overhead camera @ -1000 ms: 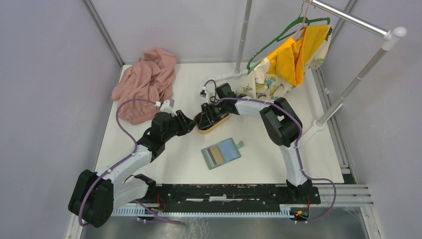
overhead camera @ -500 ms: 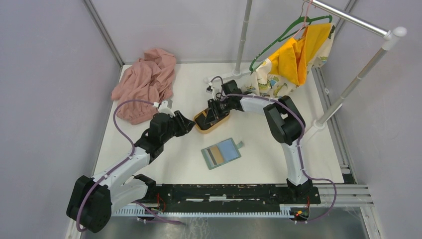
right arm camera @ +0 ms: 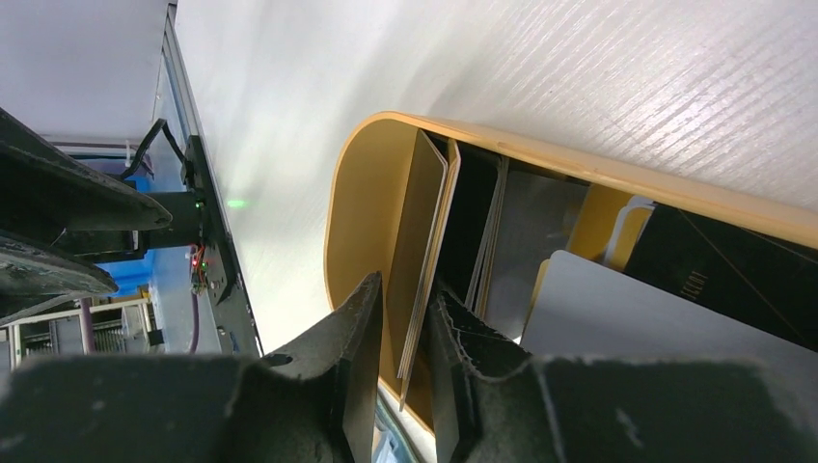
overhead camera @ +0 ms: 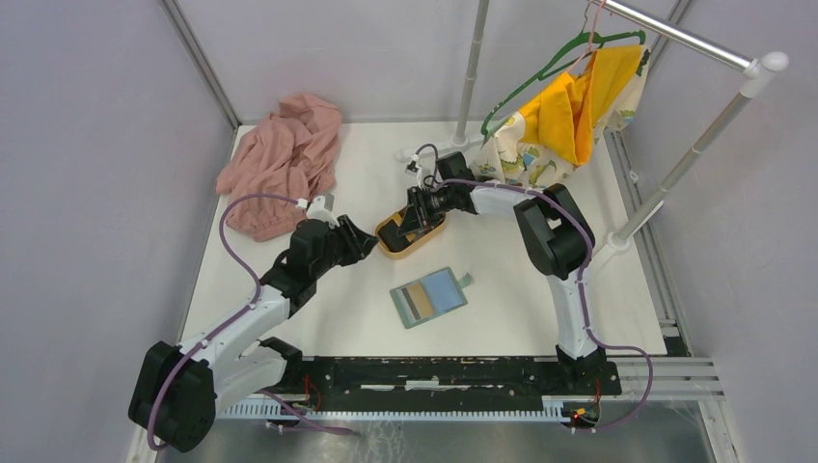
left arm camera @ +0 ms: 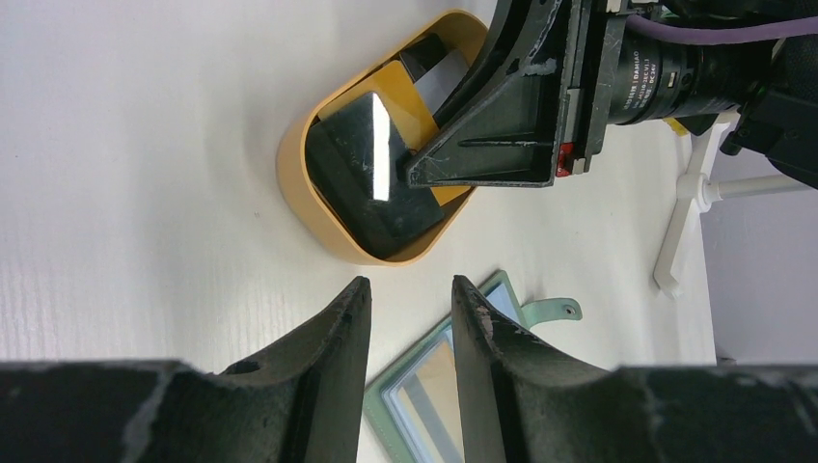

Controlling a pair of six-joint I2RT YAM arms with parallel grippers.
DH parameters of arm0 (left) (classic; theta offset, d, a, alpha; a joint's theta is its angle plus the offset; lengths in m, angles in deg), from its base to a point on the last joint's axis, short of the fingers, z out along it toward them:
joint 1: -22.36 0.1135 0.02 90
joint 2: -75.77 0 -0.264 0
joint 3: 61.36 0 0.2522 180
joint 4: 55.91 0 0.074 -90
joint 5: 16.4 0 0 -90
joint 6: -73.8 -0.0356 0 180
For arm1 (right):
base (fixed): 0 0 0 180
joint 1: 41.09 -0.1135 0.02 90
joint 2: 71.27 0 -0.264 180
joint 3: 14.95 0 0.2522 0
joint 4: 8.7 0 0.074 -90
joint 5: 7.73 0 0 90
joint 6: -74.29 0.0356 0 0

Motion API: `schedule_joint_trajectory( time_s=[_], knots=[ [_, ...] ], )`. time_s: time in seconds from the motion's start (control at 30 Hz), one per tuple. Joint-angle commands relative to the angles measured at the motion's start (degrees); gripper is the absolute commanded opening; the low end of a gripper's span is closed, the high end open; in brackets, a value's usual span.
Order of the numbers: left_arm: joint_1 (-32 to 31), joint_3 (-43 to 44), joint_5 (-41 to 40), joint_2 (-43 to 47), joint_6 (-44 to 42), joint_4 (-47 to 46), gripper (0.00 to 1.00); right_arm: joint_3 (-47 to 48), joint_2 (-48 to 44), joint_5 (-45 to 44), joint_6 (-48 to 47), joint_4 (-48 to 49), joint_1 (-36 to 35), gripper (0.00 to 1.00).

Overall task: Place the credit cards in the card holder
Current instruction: Pick up the credit card from the storage box.

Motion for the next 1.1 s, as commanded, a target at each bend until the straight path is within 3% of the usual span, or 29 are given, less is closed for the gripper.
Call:
schedule_joint_trajectory(
  time_s=[0.0,0.3,0.83,0.97,1.07],
  knots=[
    [0.1,1.0,-0.6,1.2,-3.8,-1.3,0.43,0.0,-2.3,1.7,0.8,2.5,0.5,0.28],
    [0.1,1.0,0.4,1.3,-3.6,-1.6,0.43,-0.1,-2.9,1.0,0.3,1.8,1.7,0.25],
    [0.0,0.2,4.6,1.6,-2.5,-3.8,0.43,-1.6,-8.2,-0.1,-2.6,1.0,4.7,0.03],
    [0.0,-1.2,11.8,-0.1,-1.6,-9.5,0.43,-4.6,-12.9,2.0,-2.9,3.4,5.6,0.02],
    [0.1,-1.6,13.7,0.5,-1.0,-10.7,0.42,-9.9,-16.4,7.3,1.1,11.8,6.2,0.00]
  ],
)
